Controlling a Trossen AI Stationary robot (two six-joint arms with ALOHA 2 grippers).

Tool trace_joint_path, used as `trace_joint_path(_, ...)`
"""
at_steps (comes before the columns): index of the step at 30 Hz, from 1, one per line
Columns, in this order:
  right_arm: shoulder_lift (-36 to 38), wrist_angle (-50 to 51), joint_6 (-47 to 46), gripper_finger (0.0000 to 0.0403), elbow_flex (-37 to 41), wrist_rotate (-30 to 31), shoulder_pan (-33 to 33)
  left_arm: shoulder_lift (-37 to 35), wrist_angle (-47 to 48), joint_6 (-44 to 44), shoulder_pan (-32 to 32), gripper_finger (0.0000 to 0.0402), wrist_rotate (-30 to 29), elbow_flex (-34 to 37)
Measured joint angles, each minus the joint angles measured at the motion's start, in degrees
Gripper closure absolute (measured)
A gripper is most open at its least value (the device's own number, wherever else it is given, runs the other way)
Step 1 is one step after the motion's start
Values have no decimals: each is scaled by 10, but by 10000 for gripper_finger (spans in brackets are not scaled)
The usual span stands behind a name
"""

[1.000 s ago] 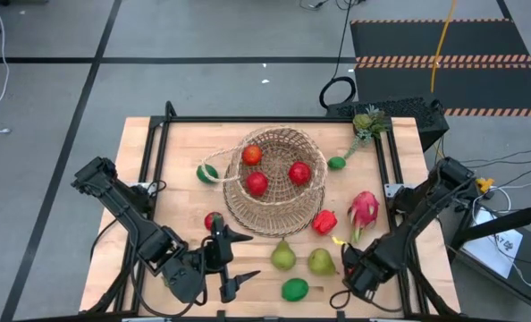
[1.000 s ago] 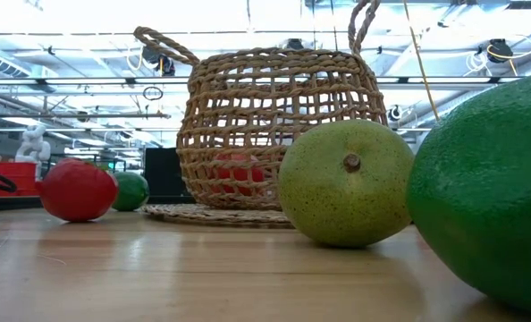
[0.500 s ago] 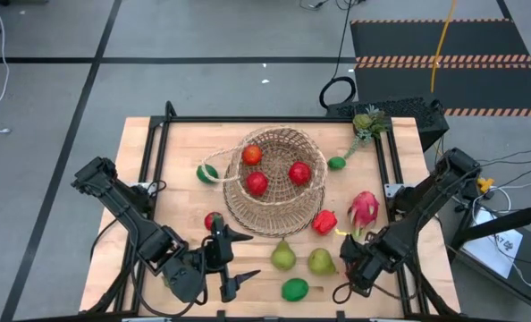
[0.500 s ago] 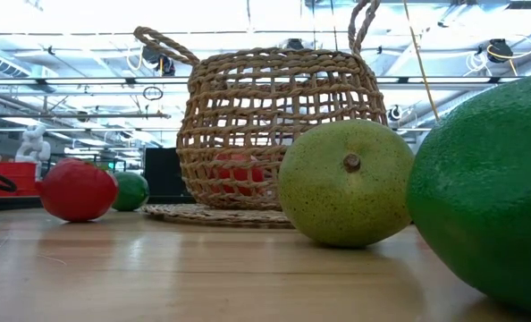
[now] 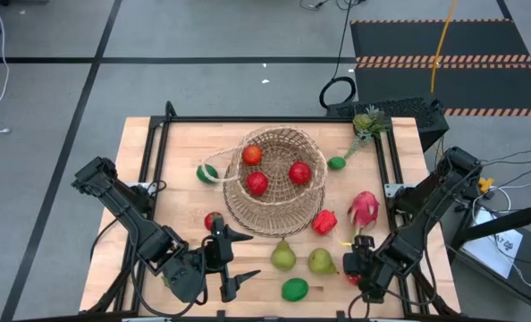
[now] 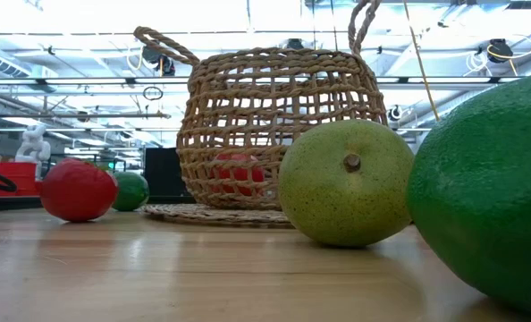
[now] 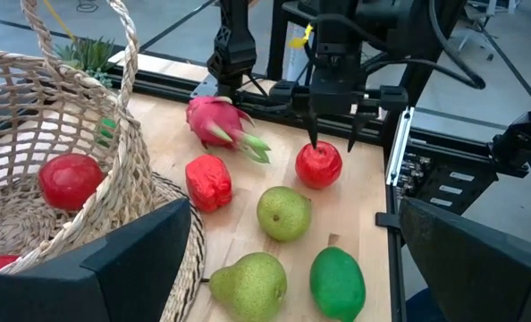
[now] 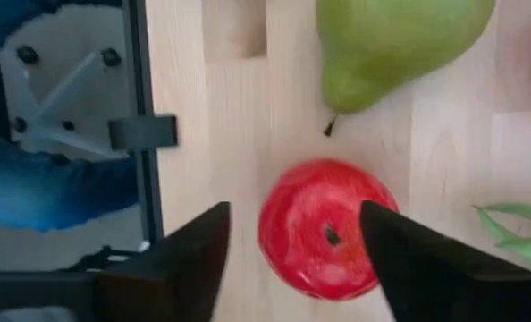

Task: Build produce basket
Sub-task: Put the red apple into the basket

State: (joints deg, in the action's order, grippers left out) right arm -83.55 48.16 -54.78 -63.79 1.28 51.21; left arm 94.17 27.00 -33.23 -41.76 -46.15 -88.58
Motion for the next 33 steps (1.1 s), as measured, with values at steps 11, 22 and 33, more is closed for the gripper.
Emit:
trace_joint_path(11, 0, -27, -30, 15, 61, -28, -4, 0, 0, 0, 0, 3, 0, 0)
trace_joint_path(22, 0, -76, -29, 23, 97, -44, -7, 0, 0, 0, 0, 3, 0, 0)
trace_joint_path(33, 0, -48, -29, 26, 97, -44, -10, 0, 0, 0, 0, 3, 0, 0)
